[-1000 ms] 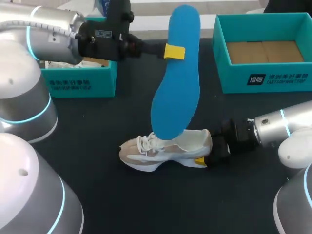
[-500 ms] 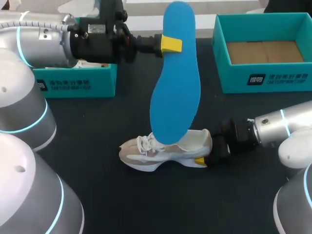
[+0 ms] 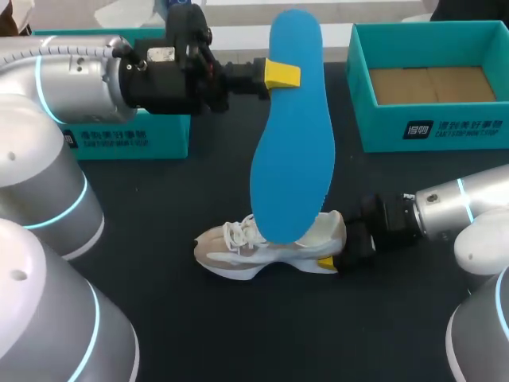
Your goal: Take the shoe out of the shoebox, open the shoe tongue, remove and reinsert the insole, then place the shoe into the shoebox
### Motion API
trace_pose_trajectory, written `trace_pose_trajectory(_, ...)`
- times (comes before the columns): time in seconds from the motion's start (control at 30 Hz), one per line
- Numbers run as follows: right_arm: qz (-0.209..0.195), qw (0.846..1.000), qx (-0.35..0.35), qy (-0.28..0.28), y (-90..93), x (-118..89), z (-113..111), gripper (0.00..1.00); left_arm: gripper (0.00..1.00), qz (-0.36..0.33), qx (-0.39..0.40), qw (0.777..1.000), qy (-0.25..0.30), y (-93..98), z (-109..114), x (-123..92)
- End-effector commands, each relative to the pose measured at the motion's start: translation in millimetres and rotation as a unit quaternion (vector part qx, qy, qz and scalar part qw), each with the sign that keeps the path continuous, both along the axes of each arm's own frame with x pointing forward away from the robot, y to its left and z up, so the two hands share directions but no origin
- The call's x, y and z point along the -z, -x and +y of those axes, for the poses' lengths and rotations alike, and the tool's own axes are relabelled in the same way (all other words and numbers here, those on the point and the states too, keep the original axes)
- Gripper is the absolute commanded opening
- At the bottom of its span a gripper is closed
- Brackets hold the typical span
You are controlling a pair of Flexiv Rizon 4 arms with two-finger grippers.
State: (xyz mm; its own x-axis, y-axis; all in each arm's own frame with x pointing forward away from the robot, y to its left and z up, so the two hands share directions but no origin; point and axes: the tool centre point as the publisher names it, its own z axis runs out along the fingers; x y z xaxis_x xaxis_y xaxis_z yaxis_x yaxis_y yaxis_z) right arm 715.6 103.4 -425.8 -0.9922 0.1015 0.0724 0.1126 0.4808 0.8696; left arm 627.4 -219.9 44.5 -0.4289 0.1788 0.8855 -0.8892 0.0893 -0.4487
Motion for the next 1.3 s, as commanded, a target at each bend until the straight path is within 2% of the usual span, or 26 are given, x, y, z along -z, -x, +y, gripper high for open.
trace_pose_trajectory(0.03, 0.001, 1.000, 0.000, 0.001, -0.1, 11.1, 5.0, 0.00, 0.00, 0.002, 0.000, 1.000, 0.004, 0.5, -3.8, 1.0)
trace_pose_trajectory(0.83, 0.001, 1.000, 0.000, 0.001, -0.1, 11.1, 5.0, 0.00, 0.00, -0.003, -0.007, 1.000, 0.008, 3.0, -7.6, 2.1)
trace_pose_trajectory(0.87, 0.001, 1.000, 0.000, 0.001, -0.1, 11.1, 5.0, 0.12, 0.00, -0.003, -0.007, 1.000, 0.008, 3.0, -7.6, 2.1)
trace_pose_trajectory(0.9, 0.001, 1.000, 0.000, 0.001, -0.1, 11.1, 5.0, 0.40, 0.00, -0.003, -0.007, 1.000, 0.008, 3.0, -7.6, 2.1)
trace_pose_trajectory(0.93, 0.001, 1.000, 0.000, 0.001, -0.1, 11.1, 5.0, 1.00, 0.00, -0.003, -0.007, 1.000, 0.008, 3.0, -7.6, 2.1)
trace_pose_trajectory(1.3, -0.001, 1.000, 0.002, 0.001, 0.0, 10.1, 3.9, 1.00, 0.00, -0.003, -0.007, 1.000, 0.008, 3.0, -7.6, 2.1)
